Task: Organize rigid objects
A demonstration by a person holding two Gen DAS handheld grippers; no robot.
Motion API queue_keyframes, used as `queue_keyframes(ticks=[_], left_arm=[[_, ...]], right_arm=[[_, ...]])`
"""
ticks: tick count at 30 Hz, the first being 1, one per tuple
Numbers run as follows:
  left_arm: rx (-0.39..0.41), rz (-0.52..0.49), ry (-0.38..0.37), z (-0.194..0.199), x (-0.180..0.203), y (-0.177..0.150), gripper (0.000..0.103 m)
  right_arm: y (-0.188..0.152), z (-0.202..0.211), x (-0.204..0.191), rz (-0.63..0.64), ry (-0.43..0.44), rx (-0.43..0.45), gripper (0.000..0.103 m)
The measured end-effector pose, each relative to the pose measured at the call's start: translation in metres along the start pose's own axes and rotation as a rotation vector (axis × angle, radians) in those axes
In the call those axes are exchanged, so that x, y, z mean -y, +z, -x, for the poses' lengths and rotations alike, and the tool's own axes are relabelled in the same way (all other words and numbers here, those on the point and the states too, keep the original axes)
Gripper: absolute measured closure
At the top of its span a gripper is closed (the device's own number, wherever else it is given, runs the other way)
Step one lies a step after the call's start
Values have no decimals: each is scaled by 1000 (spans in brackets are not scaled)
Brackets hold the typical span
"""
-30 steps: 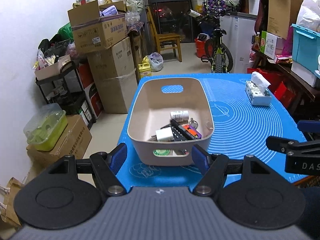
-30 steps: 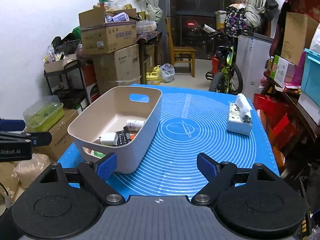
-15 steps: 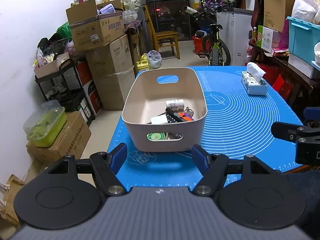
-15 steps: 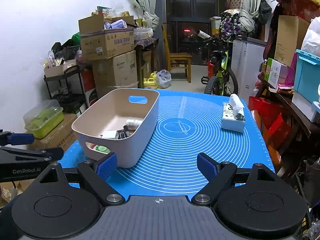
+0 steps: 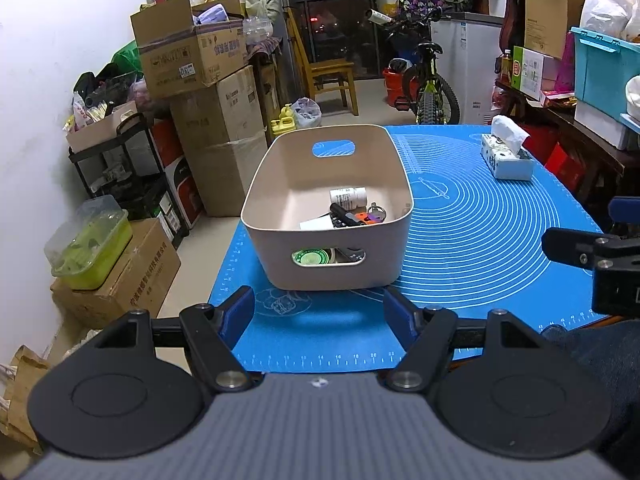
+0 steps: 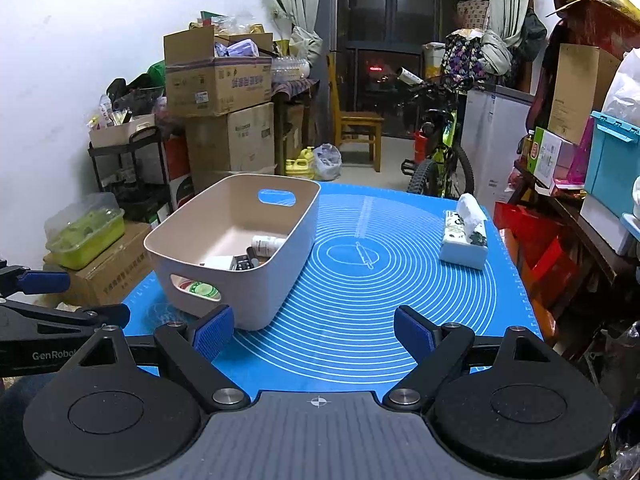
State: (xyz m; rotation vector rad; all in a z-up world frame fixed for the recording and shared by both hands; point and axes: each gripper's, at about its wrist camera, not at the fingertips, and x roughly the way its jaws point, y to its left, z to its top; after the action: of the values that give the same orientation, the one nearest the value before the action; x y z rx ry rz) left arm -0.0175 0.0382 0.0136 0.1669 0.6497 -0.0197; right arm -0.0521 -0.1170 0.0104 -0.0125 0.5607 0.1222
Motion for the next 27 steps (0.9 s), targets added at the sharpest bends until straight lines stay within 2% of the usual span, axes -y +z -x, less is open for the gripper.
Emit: queue_keyframes(ticks=[27], left_arm=[[13,-5,4,2,0,-3,31]], right_arm=[[-4,-4,1,1,8,-14,15]])
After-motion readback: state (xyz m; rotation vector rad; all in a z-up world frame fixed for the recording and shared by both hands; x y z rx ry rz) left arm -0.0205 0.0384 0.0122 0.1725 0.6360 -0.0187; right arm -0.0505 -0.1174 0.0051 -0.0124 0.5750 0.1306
